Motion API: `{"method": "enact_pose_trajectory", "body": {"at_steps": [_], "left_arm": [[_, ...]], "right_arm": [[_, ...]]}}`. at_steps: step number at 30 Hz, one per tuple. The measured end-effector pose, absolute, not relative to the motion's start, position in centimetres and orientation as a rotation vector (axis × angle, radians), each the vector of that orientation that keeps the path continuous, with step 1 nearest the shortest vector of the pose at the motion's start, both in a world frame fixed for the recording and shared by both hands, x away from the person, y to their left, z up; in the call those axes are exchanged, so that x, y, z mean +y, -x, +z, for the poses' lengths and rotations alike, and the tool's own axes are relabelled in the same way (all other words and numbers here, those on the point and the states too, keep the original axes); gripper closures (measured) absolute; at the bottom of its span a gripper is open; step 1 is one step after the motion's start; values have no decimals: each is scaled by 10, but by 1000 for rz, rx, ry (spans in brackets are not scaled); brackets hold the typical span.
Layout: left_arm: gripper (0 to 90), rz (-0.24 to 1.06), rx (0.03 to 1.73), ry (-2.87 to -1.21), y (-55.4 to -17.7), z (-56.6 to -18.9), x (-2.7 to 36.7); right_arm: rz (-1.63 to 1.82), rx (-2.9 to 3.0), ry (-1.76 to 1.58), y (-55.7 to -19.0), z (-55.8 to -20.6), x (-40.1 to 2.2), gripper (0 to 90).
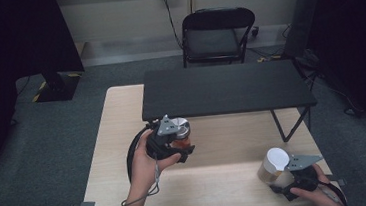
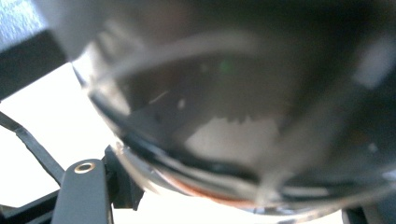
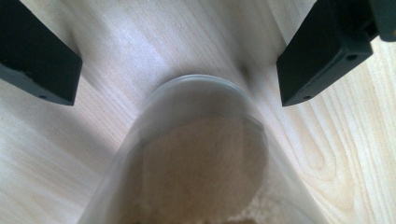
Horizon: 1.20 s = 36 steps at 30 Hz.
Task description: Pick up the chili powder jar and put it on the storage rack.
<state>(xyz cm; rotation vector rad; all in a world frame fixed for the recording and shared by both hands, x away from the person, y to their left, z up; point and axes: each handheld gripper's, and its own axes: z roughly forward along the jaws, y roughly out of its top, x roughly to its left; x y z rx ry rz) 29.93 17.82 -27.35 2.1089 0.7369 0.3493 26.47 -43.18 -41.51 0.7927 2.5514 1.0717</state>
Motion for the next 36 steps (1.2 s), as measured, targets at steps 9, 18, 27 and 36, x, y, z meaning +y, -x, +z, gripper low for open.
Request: {"method": "enact_pose_trajectory", "body": {"at_steps": [9, 18, 27, 36], "left_arm": [[306, 331, 731, -2106, -305, -261, 176], [306, 330, 720, -2111, -310, -244, 171], [306, 321, 711, -2106, -318, -231, 168], [306, 315, 717, -2097, -326, -220, 165]], "right_arm": [[1072, 2551, -793, -265, -415, -432, 0], [1072, 2551, -793, -265, -415, -432, 0], [1072, 2552, -793, -265, -415, -432, 0], [1072, 2551, -793, -265, -415, -432, 0]]}}
